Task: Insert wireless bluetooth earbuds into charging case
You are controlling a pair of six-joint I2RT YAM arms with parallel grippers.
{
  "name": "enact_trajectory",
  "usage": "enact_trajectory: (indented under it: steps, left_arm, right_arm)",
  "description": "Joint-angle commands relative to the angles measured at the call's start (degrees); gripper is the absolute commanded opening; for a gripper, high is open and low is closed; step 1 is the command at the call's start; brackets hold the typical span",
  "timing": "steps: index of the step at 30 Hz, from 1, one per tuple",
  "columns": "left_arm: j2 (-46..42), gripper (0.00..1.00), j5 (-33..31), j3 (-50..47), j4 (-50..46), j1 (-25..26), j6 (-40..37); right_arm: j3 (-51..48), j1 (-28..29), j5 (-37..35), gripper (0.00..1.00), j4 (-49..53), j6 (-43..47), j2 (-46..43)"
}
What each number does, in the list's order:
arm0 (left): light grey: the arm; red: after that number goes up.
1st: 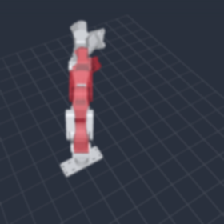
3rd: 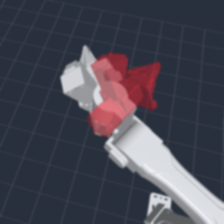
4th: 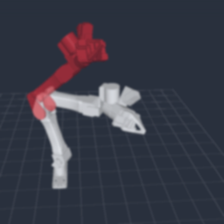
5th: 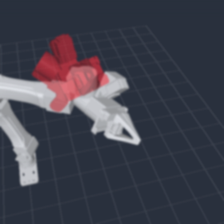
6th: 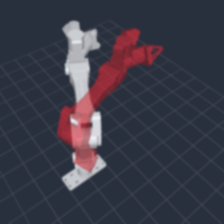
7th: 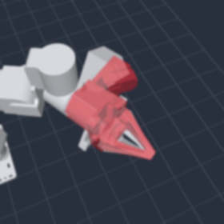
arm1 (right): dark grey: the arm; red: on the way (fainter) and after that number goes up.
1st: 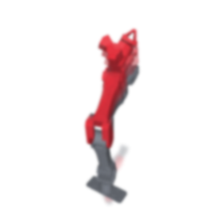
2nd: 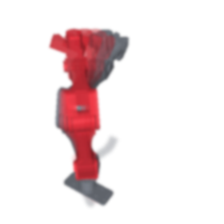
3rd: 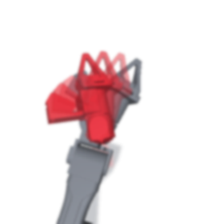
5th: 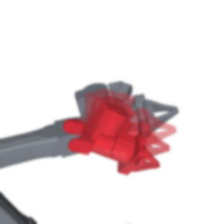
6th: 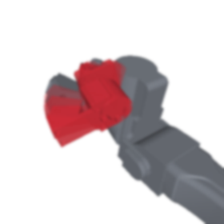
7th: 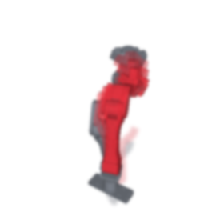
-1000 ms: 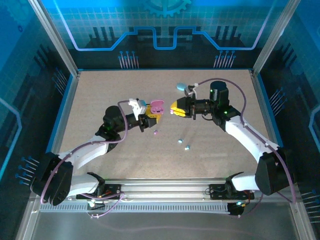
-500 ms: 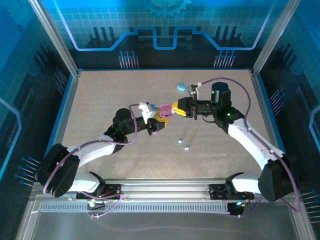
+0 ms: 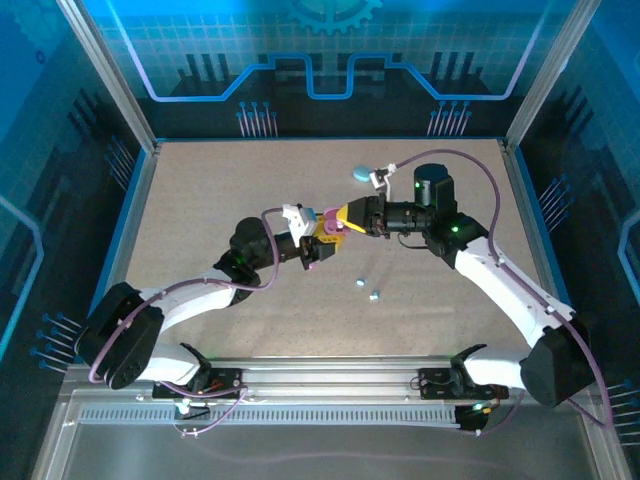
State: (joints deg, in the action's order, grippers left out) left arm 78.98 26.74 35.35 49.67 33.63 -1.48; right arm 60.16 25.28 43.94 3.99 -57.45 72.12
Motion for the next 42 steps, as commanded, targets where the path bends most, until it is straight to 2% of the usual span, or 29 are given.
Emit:
enact_trajectory:
  steps: [1,10,28,42]
  left_arm:
    - [0.90,0.31,-0.15,2.32,3.07,0.74,-0.19]
    - [1.18,0.31,-0.29,2.75,3.59,1.26,0.46]
    - [1.31,0.31,-0.93,2.57,4.42,1.53,0.68]
    - [1.00,0.31,-1.63,2.33,5.60,1.54,1.04]
  right_arm:
    - [3.14,1.84,-5.33,0.23,6.01,6.18,-1.16]
    - [4.71,4.33,-11.76,0.22,9.69,9.32,-1.03]
    - [5.66,6.31,-13.15,0.22,9.25,9.82,0.42]
    - [8.24,7.85,-19.51,0.26,18.96,14.84,1.48]
